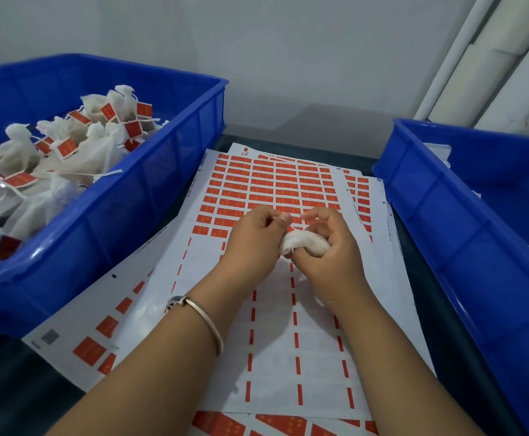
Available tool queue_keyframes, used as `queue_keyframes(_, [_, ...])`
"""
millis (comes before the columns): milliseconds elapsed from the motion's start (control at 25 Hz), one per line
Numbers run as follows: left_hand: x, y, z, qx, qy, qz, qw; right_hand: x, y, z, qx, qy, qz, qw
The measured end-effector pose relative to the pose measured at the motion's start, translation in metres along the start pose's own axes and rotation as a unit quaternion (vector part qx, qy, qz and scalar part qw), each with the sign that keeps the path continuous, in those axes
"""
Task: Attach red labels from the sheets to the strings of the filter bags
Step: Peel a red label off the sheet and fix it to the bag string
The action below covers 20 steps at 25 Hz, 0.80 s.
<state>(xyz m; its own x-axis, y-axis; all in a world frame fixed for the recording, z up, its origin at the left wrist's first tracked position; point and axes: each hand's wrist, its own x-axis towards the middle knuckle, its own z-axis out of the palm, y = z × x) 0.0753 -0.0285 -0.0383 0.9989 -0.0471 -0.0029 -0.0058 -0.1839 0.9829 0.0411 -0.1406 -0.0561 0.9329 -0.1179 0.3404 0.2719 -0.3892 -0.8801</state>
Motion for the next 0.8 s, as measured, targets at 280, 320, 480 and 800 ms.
queue_keyframes(280, [0.003,0.0,0.001,-0.045,0.002,-0.087,0.995,-0.001,0.003,0.003,-0.067,0.051,-0.032,0.996])
queue_keyframes(320, [0.003,0.0,0.001,-0.05,0.003,-0.09,0.995,-0.002,0.003,0.003,-0.077,0.062,-0.039,0.994])
queue_keyframes(480, [0.001,0.002,0.002,-0.052,0.006,-0.084,0.995,0.0,0.004,0.005,-0.121,0.08,-0.047,0.988])
queue_keyframes(800, [-0.003,0.013,-0.007,-0.26,-0.041,-0.159,0.952,0.005,0.0,0.002,-0.025,-0.001,0.118,0.993])
